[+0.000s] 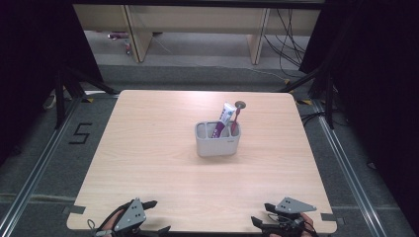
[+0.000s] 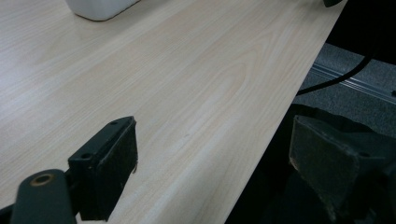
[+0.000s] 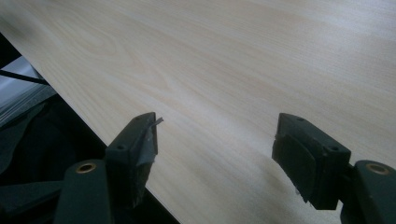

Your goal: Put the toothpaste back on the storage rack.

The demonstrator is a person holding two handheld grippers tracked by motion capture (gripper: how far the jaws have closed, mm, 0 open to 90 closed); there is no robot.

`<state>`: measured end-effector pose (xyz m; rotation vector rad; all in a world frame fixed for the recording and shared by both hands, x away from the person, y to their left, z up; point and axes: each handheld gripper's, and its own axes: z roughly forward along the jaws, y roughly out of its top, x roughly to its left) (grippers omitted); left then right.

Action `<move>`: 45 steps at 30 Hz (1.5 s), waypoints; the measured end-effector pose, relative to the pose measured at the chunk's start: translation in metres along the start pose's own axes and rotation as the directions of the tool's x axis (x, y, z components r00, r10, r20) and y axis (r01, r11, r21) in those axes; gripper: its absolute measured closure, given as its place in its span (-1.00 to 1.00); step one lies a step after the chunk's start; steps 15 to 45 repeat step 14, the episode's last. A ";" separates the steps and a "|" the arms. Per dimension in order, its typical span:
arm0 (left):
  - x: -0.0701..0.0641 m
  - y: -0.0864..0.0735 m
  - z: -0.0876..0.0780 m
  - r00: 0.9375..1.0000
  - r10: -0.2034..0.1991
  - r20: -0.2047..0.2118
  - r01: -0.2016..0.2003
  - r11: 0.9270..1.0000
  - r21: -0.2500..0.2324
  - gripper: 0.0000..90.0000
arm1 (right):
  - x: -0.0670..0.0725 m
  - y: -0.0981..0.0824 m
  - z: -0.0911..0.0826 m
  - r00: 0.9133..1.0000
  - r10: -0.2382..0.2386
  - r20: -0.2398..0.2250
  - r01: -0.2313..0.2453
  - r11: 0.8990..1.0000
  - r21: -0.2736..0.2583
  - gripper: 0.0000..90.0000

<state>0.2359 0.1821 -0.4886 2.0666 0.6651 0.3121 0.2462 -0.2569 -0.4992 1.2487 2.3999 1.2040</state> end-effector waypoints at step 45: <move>0.007 -0.002 0.000 1.000 -0.005 -0.020 0.006 1.000 0.022 -0.67 | -0.001 0.000 0.002 1.000 -0.015 0.000 0.015 1.000 0.010 -0.32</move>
